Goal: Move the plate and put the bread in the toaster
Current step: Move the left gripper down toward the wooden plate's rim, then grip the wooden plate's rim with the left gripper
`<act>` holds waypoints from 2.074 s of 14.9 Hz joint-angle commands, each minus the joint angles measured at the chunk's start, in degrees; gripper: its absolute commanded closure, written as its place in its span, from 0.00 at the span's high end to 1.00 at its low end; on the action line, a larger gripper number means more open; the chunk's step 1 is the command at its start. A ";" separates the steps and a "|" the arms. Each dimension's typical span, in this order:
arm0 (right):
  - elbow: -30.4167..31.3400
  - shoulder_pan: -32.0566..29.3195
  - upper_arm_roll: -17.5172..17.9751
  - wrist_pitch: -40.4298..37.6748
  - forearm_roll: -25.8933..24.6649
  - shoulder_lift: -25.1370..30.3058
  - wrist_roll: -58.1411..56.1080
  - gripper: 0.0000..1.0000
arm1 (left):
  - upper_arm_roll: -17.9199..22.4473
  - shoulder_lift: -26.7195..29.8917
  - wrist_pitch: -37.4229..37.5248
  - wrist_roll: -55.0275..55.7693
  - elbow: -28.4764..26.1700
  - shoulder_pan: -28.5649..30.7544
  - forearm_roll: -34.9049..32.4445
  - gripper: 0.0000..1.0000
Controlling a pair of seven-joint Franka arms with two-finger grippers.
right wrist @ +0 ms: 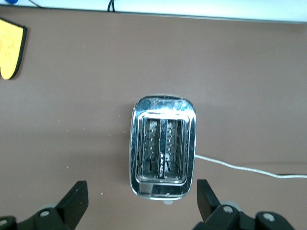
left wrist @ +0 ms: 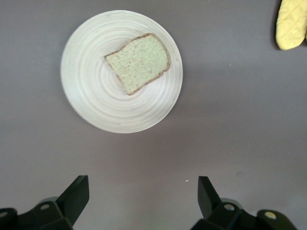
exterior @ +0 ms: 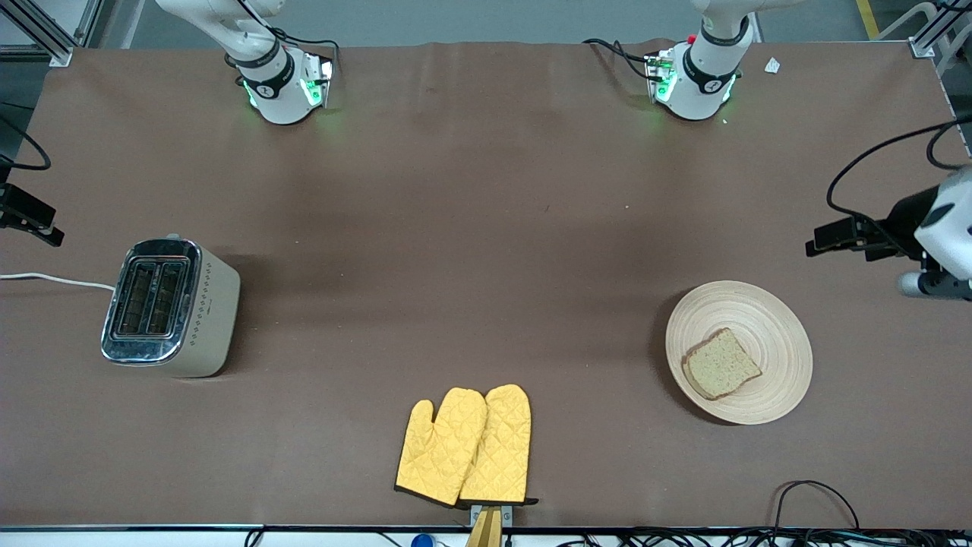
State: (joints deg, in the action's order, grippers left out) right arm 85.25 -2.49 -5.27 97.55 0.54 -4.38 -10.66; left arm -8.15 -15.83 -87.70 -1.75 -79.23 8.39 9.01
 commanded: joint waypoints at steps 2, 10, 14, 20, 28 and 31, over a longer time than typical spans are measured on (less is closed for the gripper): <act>-0.70 -0.32 0.18 1.59 0.51 -0.81 -0.15 1.00 | -0.11 -8.93 -0.63 -2.71 1.89 5.30 13.08 1.00; -0.09 -1.90 0.18 -7.36 0.60 0.16 -0.67 1.00 | -0.02 -22.05 -9.06 -18.61 1.80 14.37 22.55 1.00; -0.35 0.38 0.35 -10.44 0.60 1.56 -0.58 1.00 | -0.11 -25.92 -14.07 -28.38 1.98 18.50 23.25 1.00; -0.53 1.61 0.35 -15.11 0.69 5.78 -0.41 1.00 | 0.33 -26.36 -16.18 -29.35 2.06 19.30 22.64 1.00; 0.18 0.82 0.09 -8.44 -0.19 4.03 -0.67 1.00 | 2.35 -31.89 -20.06 -41.04 2.06 21.32 23.25 1.00; 0.18 1.43 0.26 -7.29 -0.19 3.50 -0.59 1.00 | 2.00 -33.74 -20.06 -41.40 2.24 22.81 23.34 1.00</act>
State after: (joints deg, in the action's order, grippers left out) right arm 85.00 -1.23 -5.40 89.40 0.64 -1.08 -10.74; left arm -5.78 -48.36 -107.82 -42.14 -78.10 30.38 31.30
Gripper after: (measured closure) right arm 0.000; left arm 0.000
